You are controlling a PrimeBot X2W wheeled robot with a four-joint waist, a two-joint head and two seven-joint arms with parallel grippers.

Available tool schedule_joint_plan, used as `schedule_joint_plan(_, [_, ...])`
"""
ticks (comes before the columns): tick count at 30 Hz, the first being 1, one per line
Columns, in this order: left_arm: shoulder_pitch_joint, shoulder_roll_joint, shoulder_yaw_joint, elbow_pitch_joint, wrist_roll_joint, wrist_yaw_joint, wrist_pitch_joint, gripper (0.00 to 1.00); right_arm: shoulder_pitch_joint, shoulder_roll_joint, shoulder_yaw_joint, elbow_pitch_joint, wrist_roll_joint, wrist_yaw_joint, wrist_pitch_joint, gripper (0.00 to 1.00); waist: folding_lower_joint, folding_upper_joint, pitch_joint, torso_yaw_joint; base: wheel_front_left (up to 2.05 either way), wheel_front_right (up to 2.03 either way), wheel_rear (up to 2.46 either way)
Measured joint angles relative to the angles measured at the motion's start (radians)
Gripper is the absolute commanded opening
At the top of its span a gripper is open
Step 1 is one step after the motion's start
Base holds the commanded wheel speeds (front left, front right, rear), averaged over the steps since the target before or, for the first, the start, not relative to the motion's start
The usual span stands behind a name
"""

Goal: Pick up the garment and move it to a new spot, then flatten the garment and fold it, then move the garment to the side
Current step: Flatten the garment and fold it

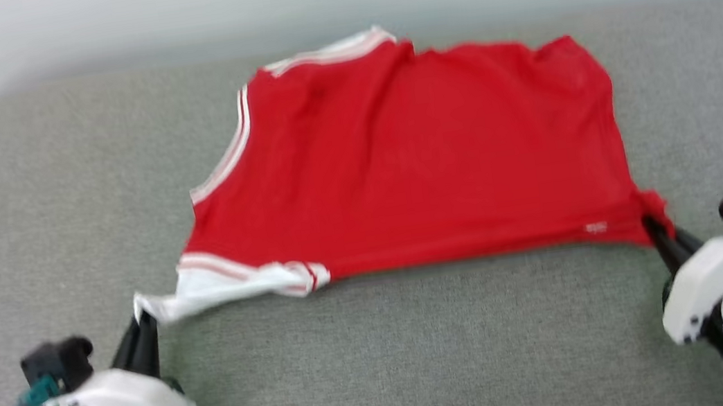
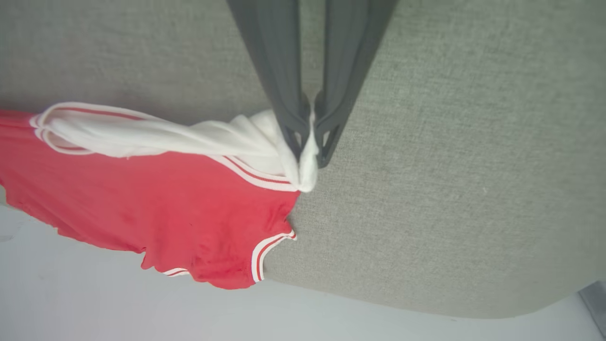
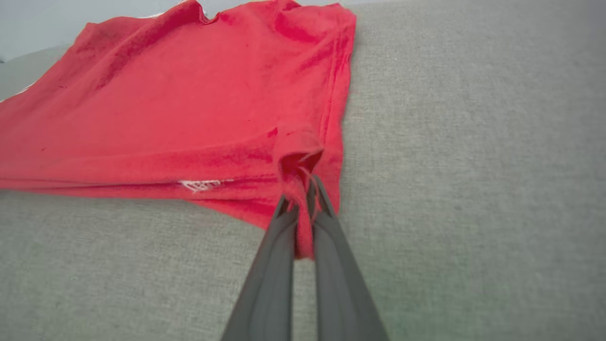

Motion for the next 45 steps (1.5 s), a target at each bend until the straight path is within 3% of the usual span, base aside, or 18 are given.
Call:
schedule_joint_plan(15, [0.466, 0.035, 0.011, -0.346, -0.060, 0.188, 0.131, 0.00, 0.495, 0.144, -0.173, -0.313, -0.062, 0.000, 0.110, 0.00, 0.0000, 0.0000, -0.188, 0.045, 0.00, 0.00, 0.00])
schedule_joint_plan(22, [0.564, 0.070, 0.019, -0.474, -0.082, 0.227, 0.185, 0.00, 0.630, 0.191, -0.234, -0.417, -0.054, 0.000, 0.153, 0.00, 0.0001, 0.0000, -0.208, 0.076, 0.00, 0.00, 0.00])
schedule_joint_plan(27, [0.515, 0.081, 0.018, -0.544, -0.069, 0.225, 0.191, 0.00, 0.635, 0.196, -0.235, -0.469, -0.070, 0.000, 0.191, 0.00, 0.0002, 0.0000, -0.200, 0.075, 0.00, 0.00, 0.00])
schedule_joint_plan(32, [0.378, 0.079, 0.000, -0.533, -0.052, 0.187, 0.193, 0.00, 0.557, 0.195, -0.219, -0.520, -0.111, 0.000, 0.223, 0.00, 0.0005, 0.0000, -0.160, 0.070, 0.00, 0.00, 0.00])
schedule_joint_plan(37, [0.226, 0.060, -0.032, -0.451, -0.035, 0.130, 0.197, 0.00, 0.443, 0.157, -0.196, -0.523, -0.159, -0.001, 0.247, 0.00, 0.0005, 0.0000, -0.094, 0.061, 0.00, 0.00, 0.00])
schedule_joint_plan(45, [0.057, 0.013, -0.070, -0.260, -0.028, 0.047, 0.173, 0.00, 0.308, 0.125, -0.155, -0.424, -0.199, -0.001, 0.256, 0.00, 0.0006, 0.0000, 0.010, 0.039, 0.00, 0.00, 0.00])
